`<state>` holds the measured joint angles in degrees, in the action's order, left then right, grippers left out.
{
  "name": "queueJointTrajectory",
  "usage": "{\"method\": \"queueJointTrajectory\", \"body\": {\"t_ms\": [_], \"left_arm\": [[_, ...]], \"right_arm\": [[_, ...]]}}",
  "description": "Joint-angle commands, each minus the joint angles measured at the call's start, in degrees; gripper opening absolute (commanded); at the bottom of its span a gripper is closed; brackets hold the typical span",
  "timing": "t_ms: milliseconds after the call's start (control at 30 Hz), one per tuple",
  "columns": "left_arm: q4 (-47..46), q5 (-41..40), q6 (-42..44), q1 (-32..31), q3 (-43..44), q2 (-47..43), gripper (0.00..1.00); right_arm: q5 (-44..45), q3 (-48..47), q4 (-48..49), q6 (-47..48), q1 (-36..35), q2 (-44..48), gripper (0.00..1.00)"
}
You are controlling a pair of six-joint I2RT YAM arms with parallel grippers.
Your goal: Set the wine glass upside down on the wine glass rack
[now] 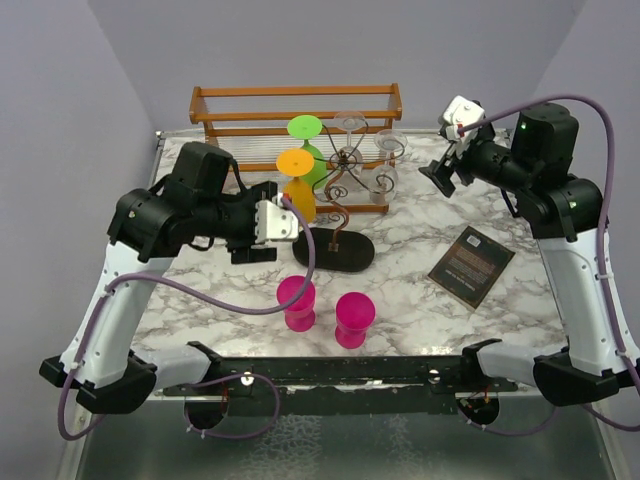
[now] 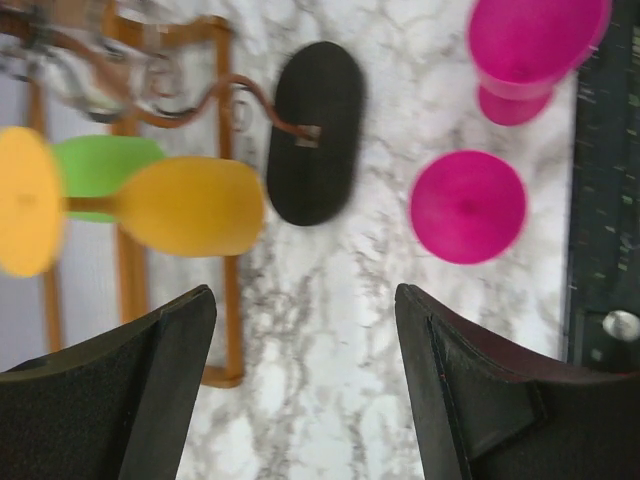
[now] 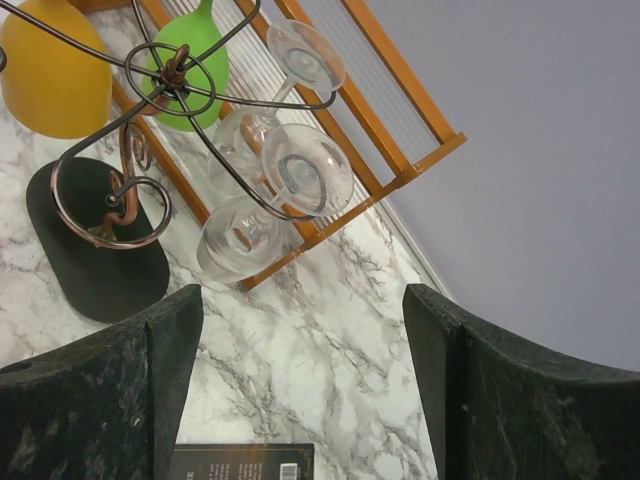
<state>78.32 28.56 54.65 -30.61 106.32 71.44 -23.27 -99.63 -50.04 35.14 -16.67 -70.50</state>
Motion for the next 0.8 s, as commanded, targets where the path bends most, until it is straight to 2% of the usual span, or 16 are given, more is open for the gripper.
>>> {"method": "queueJointTrajectory", "body": {"t_ms": [0,100,300,600,767], "left_arm": [[3.06,8.18,3.29,0.34,-12.56,-2.12,0.75],[3.06,10.43,5.99,-0.74,-19.54,-3.04,0.75],[2.27,13.97,9.29,-4.41,-26.63,-2.64,0.73],[-3.29,7.98,8.28,-10.21,-34.96,0.23,0.66],[-5.66,5.85,8.0,-12.62,-38.48,1.78,0.57]], "right_arm": [[-1.74,0.3,-2.16,0.88,0.96,-0.34,0.8],[-1.91,0.44,-2.17,0.9,1.4,-0.9,0.8],[-1.59,1.43,-2.01,1.14,1.96,-2.2,0.8],[-1.61,1.88,-1.99,1.38,2.25,-2.89,0.81],[-1.58,2.16,-1.9,1.55,2.25,-3.06,0.8]]}}
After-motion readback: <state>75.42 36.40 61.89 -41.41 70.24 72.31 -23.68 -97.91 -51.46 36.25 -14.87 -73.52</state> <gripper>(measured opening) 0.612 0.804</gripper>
